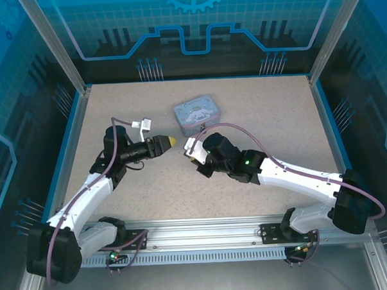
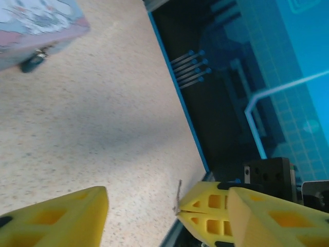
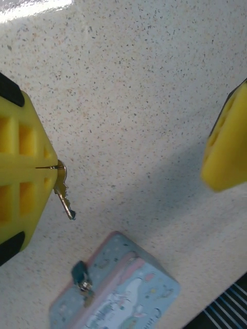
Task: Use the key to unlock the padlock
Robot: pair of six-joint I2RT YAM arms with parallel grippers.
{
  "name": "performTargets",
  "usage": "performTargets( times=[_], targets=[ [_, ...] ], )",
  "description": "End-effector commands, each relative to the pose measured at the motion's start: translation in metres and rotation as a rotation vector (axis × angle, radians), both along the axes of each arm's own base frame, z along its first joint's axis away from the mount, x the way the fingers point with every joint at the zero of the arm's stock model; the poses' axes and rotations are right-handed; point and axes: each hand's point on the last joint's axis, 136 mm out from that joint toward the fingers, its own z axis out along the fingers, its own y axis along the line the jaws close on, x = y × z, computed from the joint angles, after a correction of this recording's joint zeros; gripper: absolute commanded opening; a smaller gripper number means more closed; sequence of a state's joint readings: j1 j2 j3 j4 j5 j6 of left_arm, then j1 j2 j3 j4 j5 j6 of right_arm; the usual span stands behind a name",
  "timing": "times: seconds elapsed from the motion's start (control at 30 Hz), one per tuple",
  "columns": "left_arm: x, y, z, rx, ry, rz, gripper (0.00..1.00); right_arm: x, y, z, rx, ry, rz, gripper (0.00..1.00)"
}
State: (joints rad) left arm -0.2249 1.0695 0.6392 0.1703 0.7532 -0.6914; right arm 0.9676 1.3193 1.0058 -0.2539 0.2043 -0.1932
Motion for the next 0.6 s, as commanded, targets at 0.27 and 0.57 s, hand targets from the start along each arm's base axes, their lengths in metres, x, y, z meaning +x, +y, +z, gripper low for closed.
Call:
performTargets(
  times=[0.27,0.57],
  targets=[
    [-0.008,-0.039,0.017,-0.053,-0.024,-0.174,0.42,0.001,0.015,0.021,-0.014,-0.101,0.118,0.00],
    [-0.005,-0.052,0.006,-0.043,0.009,-0.209,0.37,-0.001,0.020,0.022,-0.009,-0.105,0.129,0.00]
  ],
)
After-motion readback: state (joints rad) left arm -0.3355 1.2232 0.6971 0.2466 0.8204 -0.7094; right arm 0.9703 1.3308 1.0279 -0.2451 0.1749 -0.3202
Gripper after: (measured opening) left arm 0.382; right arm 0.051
